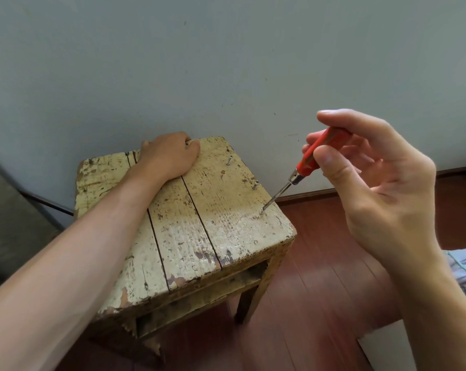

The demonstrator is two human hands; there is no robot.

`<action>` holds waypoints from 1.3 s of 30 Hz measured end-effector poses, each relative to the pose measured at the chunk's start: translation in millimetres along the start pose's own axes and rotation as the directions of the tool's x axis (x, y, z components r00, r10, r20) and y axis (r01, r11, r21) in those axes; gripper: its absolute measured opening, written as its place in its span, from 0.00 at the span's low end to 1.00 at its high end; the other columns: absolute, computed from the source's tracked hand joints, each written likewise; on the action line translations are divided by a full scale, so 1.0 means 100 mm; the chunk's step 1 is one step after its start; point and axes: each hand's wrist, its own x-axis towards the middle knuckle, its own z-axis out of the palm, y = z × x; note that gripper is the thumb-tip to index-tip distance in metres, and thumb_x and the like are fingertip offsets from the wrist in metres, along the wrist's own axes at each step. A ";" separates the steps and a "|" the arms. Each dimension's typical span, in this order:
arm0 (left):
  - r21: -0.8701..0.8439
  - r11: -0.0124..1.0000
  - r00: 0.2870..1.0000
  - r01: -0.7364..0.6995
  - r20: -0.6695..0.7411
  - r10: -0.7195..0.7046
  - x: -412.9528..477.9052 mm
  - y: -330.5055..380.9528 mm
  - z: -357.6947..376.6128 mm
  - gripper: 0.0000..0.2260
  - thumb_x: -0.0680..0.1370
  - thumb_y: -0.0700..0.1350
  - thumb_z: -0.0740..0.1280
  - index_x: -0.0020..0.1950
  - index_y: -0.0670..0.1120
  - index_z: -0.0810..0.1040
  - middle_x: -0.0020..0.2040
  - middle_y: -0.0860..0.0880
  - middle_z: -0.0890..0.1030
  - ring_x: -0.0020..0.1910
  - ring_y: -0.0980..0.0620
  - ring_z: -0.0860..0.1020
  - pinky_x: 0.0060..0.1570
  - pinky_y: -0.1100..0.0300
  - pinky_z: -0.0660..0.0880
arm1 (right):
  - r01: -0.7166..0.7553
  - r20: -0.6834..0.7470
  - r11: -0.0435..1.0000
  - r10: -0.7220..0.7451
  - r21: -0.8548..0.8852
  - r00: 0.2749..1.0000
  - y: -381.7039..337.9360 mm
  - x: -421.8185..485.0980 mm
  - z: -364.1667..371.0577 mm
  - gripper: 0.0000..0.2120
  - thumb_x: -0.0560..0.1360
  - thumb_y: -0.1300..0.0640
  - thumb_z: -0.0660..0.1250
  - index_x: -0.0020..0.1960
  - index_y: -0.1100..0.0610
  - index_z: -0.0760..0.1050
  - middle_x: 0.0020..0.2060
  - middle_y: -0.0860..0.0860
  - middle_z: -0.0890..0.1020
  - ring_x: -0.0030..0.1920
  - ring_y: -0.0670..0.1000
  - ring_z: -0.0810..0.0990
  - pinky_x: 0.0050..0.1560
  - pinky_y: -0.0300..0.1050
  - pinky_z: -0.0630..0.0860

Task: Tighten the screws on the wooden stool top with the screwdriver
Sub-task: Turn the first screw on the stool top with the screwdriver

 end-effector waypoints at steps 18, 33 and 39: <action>-0.014 1.000 1.000 0.001 -0.001 -0.001 0.00 0.00 0.00 0.22 0.83 0.59 0.52 0.68 0.50 0.76 0.66 0.46 0.79 0.65 0.42 0.75 0.66 0.43 0.64 | -0.050 0.061 0.998 0.048 0.039 0.997 0.06 0.01 -0.10 0.21 0.85 0.61 0.69 0.77 0.55 0.75 0.62 0.50 0.86 0.62 0.55 0.87 0.64 0.51 0.83; -0.005 1.000 1.000 0.004 -0.002 -0.004 0.00 0.00 0.00 0.23 0.83 0.60 0.52 0.69 0.50 0.75 0.66 0.46 0.79 0.66 0.41 0.75 0.67 0.43 0.64 | 0.038 -0.092 0.990 -0.051 -0.138 0.994 0.02 0.00 0.12 0.18 0.82 0.57 0.75 0.69 0.44 0.78 0.51 0.45 0.86 0.50 0.48 0.87 0.52 0.56 0.82; -0.005 1.000 1.000 0.001 -0.001 -0.001 0.00 0.00 -0.01 0.23 0.83 0.60 0.52 0.69 0.50 0.76 0.66 0.46 0.79 0.65 0.41 0.75 0.66 0.43 0.64 | 0.002 0.028 0.999 -0.001 -0.043 1.000 0.06 0.01 -0.01 0.21 0.85 0.60 0.70 0.77 0.53 0.75 0.57 0.48 0.86 0.60 0.54 0.87 0.58 0.51 0.83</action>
